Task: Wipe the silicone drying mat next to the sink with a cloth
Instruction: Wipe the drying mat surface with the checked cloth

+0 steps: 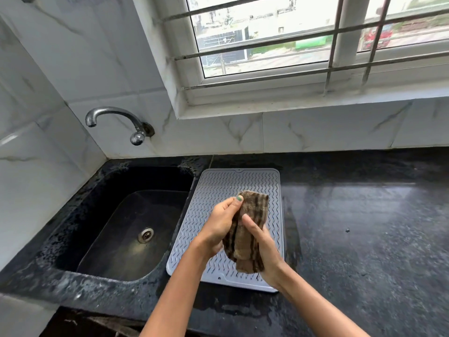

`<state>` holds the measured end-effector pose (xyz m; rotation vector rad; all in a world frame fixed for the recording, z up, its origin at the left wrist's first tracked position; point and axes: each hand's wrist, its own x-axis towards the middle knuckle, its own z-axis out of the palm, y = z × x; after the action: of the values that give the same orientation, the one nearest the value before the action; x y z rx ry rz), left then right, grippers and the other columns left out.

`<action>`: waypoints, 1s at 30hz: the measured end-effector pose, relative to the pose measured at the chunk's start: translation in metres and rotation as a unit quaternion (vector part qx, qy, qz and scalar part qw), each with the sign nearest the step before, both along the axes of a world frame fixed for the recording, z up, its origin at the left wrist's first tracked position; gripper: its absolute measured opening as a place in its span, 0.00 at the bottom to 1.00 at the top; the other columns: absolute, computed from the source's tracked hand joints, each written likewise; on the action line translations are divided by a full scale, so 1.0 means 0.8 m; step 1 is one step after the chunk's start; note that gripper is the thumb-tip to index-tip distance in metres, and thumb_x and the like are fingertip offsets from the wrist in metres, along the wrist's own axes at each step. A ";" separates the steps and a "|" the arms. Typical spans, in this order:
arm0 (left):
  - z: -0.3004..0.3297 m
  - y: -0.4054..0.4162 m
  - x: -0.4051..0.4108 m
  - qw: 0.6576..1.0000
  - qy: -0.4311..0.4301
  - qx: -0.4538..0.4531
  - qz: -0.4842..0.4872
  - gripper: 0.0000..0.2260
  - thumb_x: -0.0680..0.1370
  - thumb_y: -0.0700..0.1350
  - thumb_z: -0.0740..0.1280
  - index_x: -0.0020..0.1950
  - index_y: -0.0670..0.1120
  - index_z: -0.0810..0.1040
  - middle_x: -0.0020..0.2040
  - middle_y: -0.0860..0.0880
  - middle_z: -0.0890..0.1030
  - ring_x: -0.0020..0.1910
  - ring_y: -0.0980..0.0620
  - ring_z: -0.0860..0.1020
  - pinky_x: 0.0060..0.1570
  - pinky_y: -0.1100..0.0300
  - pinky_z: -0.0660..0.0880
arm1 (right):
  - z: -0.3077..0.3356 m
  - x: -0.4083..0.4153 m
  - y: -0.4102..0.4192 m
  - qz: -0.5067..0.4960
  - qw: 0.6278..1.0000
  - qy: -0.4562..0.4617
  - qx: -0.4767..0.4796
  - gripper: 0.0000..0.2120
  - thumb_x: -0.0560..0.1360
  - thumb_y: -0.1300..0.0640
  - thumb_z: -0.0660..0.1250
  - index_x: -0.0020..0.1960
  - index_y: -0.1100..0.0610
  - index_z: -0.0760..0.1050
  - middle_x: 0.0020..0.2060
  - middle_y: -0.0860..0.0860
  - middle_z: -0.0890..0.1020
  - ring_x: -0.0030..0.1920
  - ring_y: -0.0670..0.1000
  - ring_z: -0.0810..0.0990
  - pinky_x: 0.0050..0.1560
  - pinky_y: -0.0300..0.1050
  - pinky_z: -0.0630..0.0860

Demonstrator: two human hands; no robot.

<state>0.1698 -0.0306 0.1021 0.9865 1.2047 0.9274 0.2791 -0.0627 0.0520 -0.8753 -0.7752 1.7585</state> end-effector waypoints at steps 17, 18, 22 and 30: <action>-0.123 0.232 -0.086 0.837 0.531 0.104 -0.084 0.21 0.82 0.45 0.55 0.75 0.46 0.62 0.75 0.45 0.65 0.75 0.46 0.61 0.73 0.50 0.58 | -0.010 -0.045 0.268 -0.232 0.806 -0.513 0.183 0.41 0.69 0.73 0.61 0.75 0.48 0.55 0.56 0.53 0.81 0.52 0.55 0.79 0.56 0.57 0.73; -0.132 0.250 -0.089 0.825 0.544 0.107 -0.105 0.21 0.82 0.44 0.54 0.76 0.46 0.59 0.76 0.45 0.62 0.76 0.46 0.59 0.74 0.50 0.55 | -0.015 -0.053 0.294 -0.212 0.767 -0.565 0.219 0.42 0.67 0.76 0.60 0.75 0.50 0.55 0.62 0.55 0.78 0.58 0.57 0.76 0.61 0.57 0.70; -0.170 0.279 -0.107 0.794 0.584 0.102 -0.130 0.24 0.83 0.46 0.51 0.78 0.47 0.51 0.79 0.45 0.53 0.78 0.46 0.51 0.76 0.52 0.46 | -0.063 -0.078 0.349 0.054 0.624 -0.737 0.254 0.30 0.76 0.68 0.55 0.75 0.55 0.55 0.76 0.54 0.57 0.74 0.60 0.54 0.72 0.59 0.54; -0.198 0.278 -0.113 0.791 0.577 0.197 -0.055 0.28 0.78 0.38 0.54 0.77 0.52 0.54 0.78 0.51 0.57 0.77 0.54 0.53 0.75 0.58 0.45 | -0.106 -0.085 0.310 0.024 0.554 -0.774 0.306 0.21 0.79 0.61 0.53 0.71 0.60 0.62 0.67 0.56 0.72 0.67 0.58 0.67 0.59 0.53 0.67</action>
<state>0.0797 0.1920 -0.0565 2.1035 1.9450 0.4096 0.2114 0.1850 -0.0331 -1.7611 -2.3061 0.1051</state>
